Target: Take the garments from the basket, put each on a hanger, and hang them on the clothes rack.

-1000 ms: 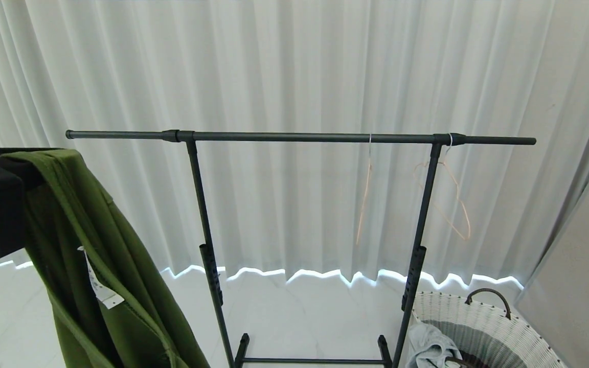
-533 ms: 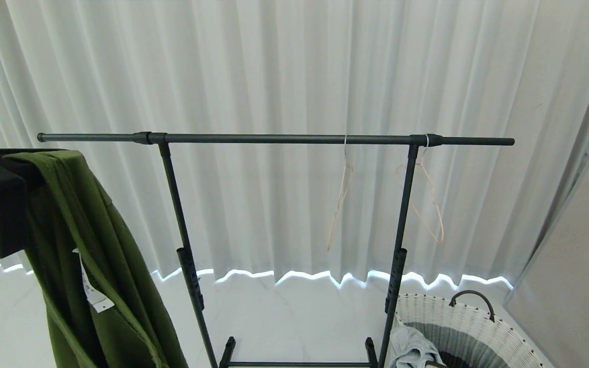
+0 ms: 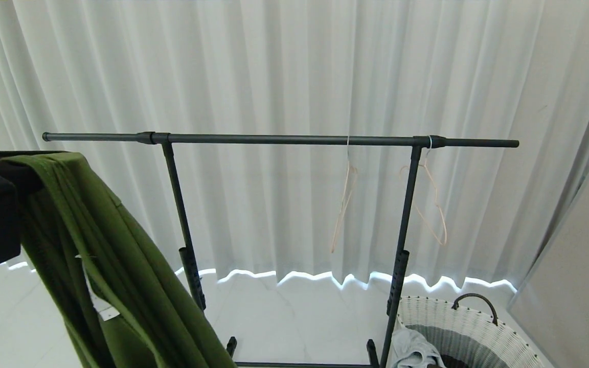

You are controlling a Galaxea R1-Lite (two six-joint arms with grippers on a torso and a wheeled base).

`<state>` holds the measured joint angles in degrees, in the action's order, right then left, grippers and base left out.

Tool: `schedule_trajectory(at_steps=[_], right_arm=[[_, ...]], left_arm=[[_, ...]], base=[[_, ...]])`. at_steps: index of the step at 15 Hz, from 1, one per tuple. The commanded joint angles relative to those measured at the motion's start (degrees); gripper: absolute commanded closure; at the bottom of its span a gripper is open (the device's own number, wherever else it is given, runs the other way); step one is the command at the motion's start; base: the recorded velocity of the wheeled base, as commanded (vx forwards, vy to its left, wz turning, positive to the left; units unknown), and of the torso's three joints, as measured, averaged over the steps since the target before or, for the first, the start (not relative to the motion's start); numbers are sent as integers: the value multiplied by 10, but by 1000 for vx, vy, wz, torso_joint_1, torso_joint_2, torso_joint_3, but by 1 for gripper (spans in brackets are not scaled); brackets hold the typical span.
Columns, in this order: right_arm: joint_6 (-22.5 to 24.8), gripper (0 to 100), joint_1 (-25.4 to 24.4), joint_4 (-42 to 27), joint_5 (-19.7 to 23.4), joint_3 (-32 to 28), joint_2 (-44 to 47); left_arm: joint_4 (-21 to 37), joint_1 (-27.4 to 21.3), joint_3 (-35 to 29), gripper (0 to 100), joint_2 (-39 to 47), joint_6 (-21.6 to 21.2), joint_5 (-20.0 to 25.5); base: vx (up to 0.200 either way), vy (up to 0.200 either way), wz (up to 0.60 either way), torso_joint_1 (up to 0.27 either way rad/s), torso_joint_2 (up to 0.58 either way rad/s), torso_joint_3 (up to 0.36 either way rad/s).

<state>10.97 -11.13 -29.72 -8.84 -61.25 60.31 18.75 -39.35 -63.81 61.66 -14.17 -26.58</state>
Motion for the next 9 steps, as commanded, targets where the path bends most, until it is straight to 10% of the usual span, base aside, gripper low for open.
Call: schedule_trajectory(at_steps=[1, 9], right_arm=[[0, 0, 0, 0, 0, -1, 4], [-6, 0, 0, 26, -2, 39, 19]], left_arm=[[0, 9, 0, 100, 2, 0, 0], [0, 16, -1, 100, 15, 1, 1]], base=[[200, 0, 0, -17, -12, 7], [200, 0, 0, 5, 1, -1]])
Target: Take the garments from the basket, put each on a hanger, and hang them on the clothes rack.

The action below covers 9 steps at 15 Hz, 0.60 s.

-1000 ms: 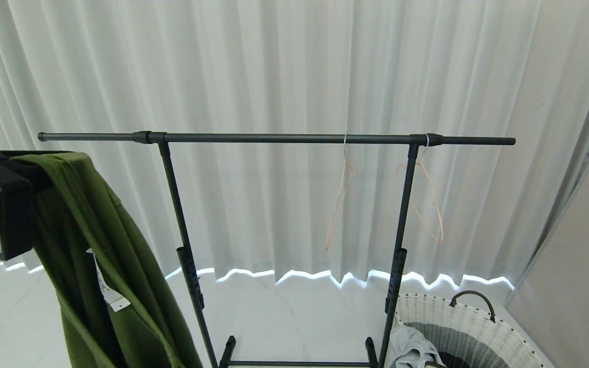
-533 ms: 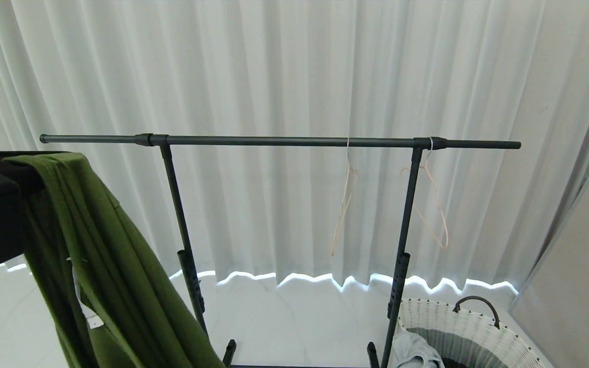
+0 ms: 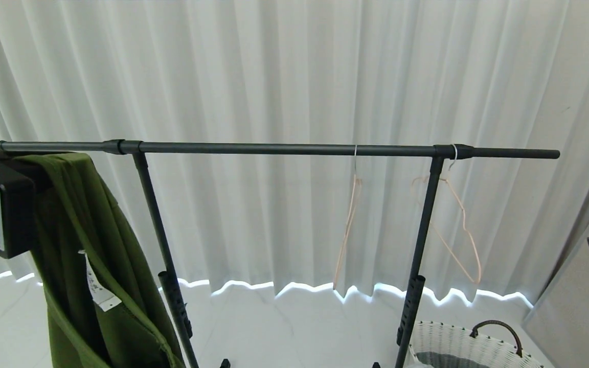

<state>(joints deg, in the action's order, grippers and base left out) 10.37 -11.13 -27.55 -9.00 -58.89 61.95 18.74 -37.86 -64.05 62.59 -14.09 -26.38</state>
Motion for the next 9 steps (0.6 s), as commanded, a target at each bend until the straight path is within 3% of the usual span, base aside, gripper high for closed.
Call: schedule_trajectory(at_steps=[1, 5, 9], right_arm=[[1, 0, 0, 24, -1, 32, 3], [-2, 0, 0, 60, 3, 70, 4], [-48, 0, -14, 74, 17, 73, 47]], left_arm=[[0, 3, 2, 100, 9, 0, 2], [0, 24, 2, 100, 20, -1, 25], [0, 24, 17, 100, 19, -1, 25]], base=[[200, 0, 0, 2, 7, 2], [200, 0, 0, 6, 0, -1], [0, 0, 0, 0, 0, 0]])
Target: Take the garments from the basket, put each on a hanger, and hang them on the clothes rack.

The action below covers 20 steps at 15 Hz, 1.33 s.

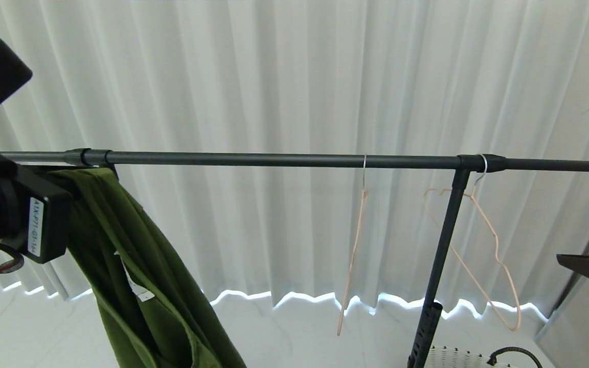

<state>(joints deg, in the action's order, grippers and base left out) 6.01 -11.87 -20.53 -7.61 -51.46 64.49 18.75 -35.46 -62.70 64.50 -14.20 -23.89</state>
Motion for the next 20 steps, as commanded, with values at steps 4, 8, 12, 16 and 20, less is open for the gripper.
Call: schedule_trajectory(at_steps=[4, 8, 12, 16, 20], right_arm=[[-101, 0, -60, 72, 8, -2, 115], [-143, 0, -72, 132, -26, -2, 224], [-155, 0, -71, 201, -41, -3, 297], [-173, 0, -67, 205, -41, -4, 318], [-199, 0, -66, 206, -41, -16, 329]], left_arm=[[0, 0, 8, 100, -1, -1, 0], [0, 0, 8, 100, 0, -2, 0], [0, 0, 9, 100, 1, -1, -1], [0, 0, 10, 100, 0, -1, -1], [0, 0, 10, 100, 2, -1, -1]], base=[[0, 0, 0, 0, 0, 0], [0, 0, 0, 0, 0, 0], [0, 0, 0, 0, 0, 0], [0, 0, 0, 0, 0, 0], [0, 0, 0, 0, 0, 0]])
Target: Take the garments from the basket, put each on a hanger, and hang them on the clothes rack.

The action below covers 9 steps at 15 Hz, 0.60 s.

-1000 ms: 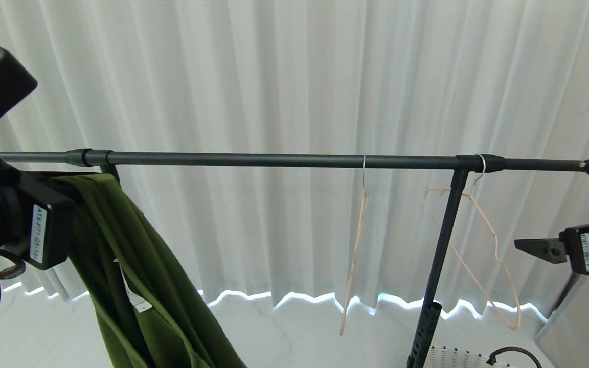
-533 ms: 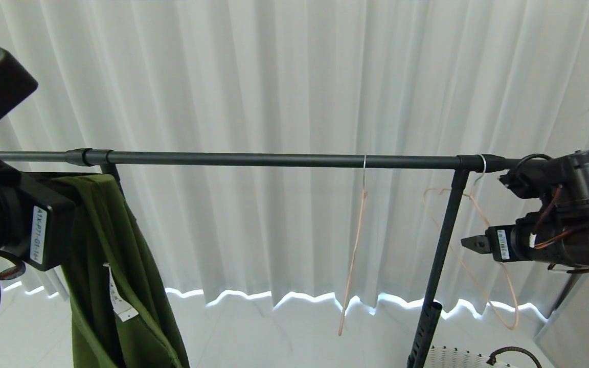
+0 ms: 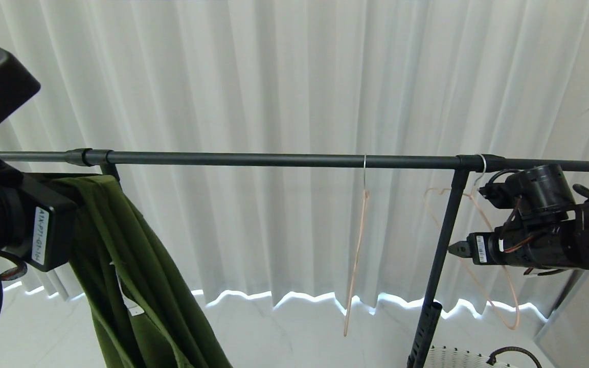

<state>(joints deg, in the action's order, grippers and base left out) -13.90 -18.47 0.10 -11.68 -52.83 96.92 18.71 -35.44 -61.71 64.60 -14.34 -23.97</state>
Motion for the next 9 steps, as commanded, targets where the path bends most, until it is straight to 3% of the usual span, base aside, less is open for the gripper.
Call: schedule_trajectory(at_steps=[1, 2, 3, 9], right_arm=[[-3, 0, 0, 0, 0, -3, 6], [-3, 0, 0, 0, 0, -3, 6], [-4, 100, 0, 0, -1, -3, 6], [-7, 100, -1, -4, -1, -2, -7]], left_arm=[[0, 0, 0, 100, 1, 0, 0], [0, 0, 0, 100, 1, 0, 0], [0, 0, 0, 100, 1, 0, 0], [0, 0, 1, 100, 0, 0, 0]], base=[[0, 0, 0, 0, 0, 0], [0, 0, 0, 0, 0, 0], [0, 0, 0, 0, 0, 0], [0, 0, 0, 0, 0, 0]])
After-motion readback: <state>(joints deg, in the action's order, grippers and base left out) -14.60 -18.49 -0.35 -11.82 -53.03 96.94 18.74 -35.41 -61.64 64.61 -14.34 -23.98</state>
